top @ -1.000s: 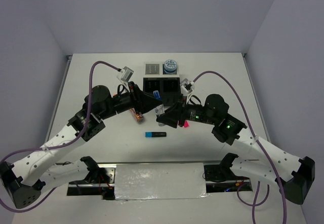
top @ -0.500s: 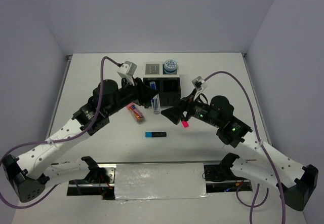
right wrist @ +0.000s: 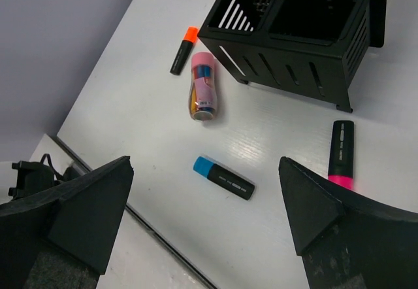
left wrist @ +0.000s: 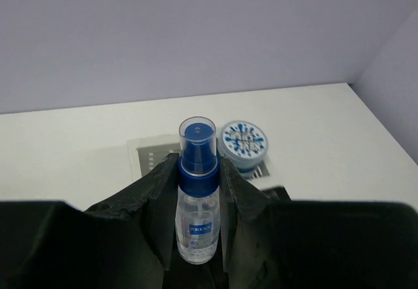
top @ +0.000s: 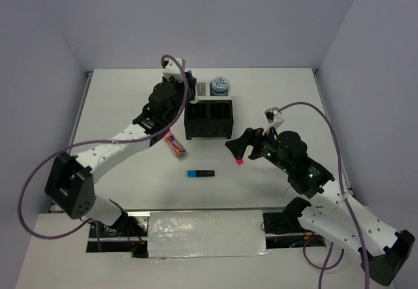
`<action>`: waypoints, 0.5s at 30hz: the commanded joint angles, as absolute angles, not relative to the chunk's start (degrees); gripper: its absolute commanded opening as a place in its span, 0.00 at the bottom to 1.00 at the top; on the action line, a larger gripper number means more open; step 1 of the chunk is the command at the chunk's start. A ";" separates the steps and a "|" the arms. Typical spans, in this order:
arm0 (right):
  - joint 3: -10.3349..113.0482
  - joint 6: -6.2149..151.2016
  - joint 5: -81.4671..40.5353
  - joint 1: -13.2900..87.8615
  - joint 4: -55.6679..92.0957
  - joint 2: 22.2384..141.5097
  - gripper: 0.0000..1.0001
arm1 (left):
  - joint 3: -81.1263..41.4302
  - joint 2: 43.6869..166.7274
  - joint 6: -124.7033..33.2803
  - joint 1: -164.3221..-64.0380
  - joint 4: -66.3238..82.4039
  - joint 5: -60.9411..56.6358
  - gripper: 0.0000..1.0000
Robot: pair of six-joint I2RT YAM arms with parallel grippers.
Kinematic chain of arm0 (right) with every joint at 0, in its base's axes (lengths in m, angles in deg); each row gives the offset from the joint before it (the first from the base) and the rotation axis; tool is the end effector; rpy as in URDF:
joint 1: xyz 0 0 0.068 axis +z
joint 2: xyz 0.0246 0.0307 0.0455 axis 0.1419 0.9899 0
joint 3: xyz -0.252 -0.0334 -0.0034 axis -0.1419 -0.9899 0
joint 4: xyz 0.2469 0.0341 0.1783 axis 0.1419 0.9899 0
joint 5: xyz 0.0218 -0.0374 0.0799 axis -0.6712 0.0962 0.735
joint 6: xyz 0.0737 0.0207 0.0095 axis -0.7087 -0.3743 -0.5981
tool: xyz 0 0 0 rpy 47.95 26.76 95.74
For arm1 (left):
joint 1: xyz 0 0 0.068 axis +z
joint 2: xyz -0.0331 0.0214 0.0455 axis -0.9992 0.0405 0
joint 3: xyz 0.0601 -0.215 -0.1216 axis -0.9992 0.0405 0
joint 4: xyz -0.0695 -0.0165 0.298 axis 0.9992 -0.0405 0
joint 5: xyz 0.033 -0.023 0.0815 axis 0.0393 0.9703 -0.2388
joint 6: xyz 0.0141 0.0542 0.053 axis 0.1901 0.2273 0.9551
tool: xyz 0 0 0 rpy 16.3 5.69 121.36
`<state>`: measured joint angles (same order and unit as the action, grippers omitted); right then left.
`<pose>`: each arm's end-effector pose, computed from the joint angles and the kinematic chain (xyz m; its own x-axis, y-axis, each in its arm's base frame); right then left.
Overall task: Sort the stationery into containers
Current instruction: Place the stationery in the storage box.
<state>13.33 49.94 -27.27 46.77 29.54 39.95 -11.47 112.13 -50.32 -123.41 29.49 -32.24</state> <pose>0.2026 0.1630 0.2876 -0.4701 0.2521 -0.8458 -0.4641 0.7445 0.4799 0.3538 -0.2244 0.3317 0.0009 -0.3194 -0.9476 0.2517 0.9172 -0.3089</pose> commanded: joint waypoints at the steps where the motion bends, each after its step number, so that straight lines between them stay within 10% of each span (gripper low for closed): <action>1: 12.72 52.58 -26.70 46.74 30.71 37.80 1.00 | -16.75 116.36 -45.20 -119.43 43.11 -31.52 0.00; 15: 17.03 56.81 -20.11 46.57 30.72 42.45 1.00 | -24.93 133.86 -51.88 -113.17 49.35 -17.54 0.00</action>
<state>14.22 55.04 -22.63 46.77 31.84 41.96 -21.70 133.04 -49.68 -112.76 41.60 -21.77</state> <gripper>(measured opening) 0.995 0.391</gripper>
